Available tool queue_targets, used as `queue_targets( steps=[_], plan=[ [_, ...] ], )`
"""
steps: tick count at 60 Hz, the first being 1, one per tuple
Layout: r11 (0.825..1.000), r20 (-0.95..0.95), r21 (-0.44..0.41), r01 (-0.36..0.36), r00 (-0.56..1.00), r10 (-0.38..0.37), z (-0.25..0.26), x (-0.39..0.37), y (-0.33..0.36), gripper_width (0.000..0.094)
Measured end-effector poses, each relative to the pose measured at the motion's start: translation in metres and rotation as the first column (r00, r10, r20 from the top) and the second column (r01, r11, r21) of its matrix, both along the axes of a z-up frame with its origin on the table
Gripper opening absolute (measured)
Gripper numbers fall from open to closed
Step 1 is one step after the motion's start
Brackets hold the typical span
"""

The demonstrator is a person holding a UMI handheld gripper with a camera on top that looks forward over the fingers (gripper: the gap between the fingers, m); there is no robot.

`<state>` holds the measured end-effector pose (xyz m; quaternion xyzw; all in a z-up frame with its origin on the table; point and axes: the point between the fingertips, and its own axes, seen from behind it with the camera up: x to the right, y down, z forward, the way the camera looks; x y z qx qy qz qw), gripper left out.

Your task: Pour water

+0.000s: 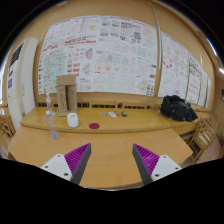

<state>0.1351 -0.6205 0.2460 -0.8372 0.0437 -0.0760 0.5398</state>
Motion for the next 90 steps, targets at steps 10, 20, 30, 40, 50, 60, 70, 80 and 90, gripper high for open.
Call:
queue_targets(
  steps=[10, 20, 30, 40, 50, 60, 70, 80, 90],
  plan=[
    [0.999, -0.032, -0.048, 0.010, 0.999, -0.011, -0.030, -0.010, -0.007, 0.0849],
    [0.995, -0.063, -0.104, -0.003, 0.998, -0.003, -0.087, -0.047, -0.011, 0.0842],
    [0.987, -0.077, -0.151, -0.054, 0.996, 0.043, -0.148, -0.124, 0.011, 0.0847],
    [0.983, -0.129, -0.139, -0.118, 0.987, 0.101, -0.185, -0.236, 0.088, 0.0847],
    [0.985, -0.150, -0.056, -0.166, 0.976, 0.156, -0.200, -0.335, 0.203, 0.0835],
    [0.987, -0.083, 0.025, -0.157, 0.984, 0.159, -0.197, -0.384, 0.315, 0.0833],
    [0.987, -0.023, 0.075, -0.142, 0.989, 0.144, -0.198, -0.399, 0.388, 0.0732],
    [0.985, 0.013, 0.109, -0.132, 0.991, 0.132, -0.200, -0.389, 0.407, 0.0518],
    [0.976, -0.012, 0.120, -0.184, 0.982, 0.186, -0.200, -0.396, 0.407, 0.0348]
  ],
)
